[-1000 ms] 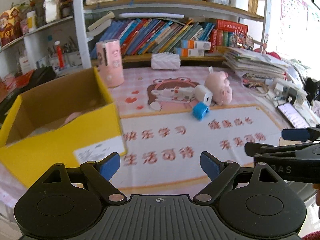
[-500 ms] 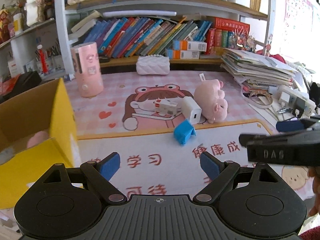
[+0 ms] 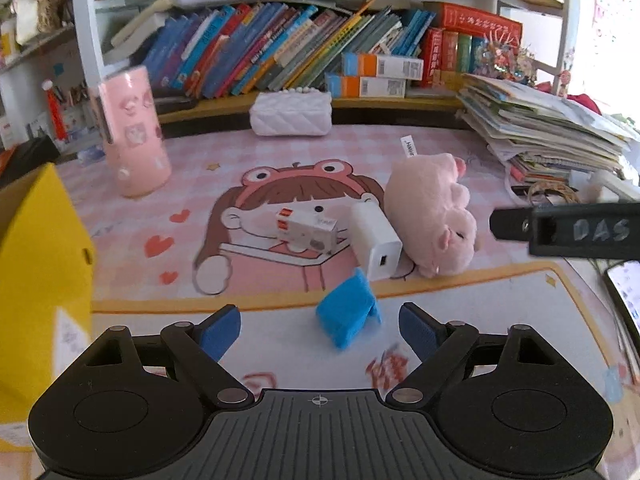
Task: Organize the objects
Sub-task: 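Grasp the blue plastic piece with the left gripper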
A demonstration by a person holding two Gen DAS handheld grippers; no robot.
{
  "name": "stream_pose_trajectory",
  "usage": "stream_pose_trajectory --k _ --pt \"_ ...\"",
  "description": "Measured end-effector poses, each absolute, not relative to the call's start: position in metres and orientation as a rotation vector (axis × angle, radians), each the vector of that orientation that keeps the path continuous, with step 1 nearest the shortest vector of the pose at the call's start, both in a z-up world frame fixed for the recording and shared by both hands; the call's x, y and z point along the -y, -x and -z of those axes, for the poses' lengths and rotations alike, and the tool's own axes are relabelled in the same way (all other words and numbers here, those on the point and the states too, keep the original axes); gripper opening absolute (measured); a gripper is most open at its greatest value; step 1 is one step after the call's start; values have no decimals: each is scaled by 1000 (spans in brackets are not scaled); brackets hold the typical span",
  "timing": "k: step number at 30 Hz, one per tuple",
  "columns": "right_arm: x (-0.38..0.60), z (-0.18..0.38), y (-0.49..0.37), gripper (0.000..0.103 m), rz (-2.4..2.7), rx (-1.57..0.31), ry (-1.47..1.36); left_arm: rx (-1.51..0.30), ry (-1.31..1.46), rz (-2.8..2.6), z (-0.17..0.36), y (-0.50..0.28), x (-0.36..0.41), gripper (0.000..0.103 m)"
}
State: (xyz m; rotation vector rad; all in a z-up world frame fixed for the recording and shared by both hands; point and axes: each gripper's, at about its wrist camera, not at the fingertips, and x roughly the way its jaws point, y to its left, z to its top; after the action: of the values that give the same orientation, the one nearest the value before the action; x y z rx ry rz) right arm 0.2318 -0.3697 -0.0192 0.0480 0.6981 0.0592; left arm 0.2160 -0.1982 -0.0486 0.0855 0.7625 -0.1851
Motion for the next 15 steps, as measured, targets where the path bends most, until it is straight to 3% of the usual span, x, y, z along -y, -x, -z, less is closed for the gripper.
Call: stream_pose_trajectory --k 9,12,15 --pt "375 14 -267 90 -102 -677 -78 -805 -89 190 73 -251 224 84" --pt "373 16 -279 91 -114 -690 -88 -846 -82 188 83 -258 226 68" --pt "371 19 -291 92 -128 -704 -102 -817 -105 205 84 -254 228 46"
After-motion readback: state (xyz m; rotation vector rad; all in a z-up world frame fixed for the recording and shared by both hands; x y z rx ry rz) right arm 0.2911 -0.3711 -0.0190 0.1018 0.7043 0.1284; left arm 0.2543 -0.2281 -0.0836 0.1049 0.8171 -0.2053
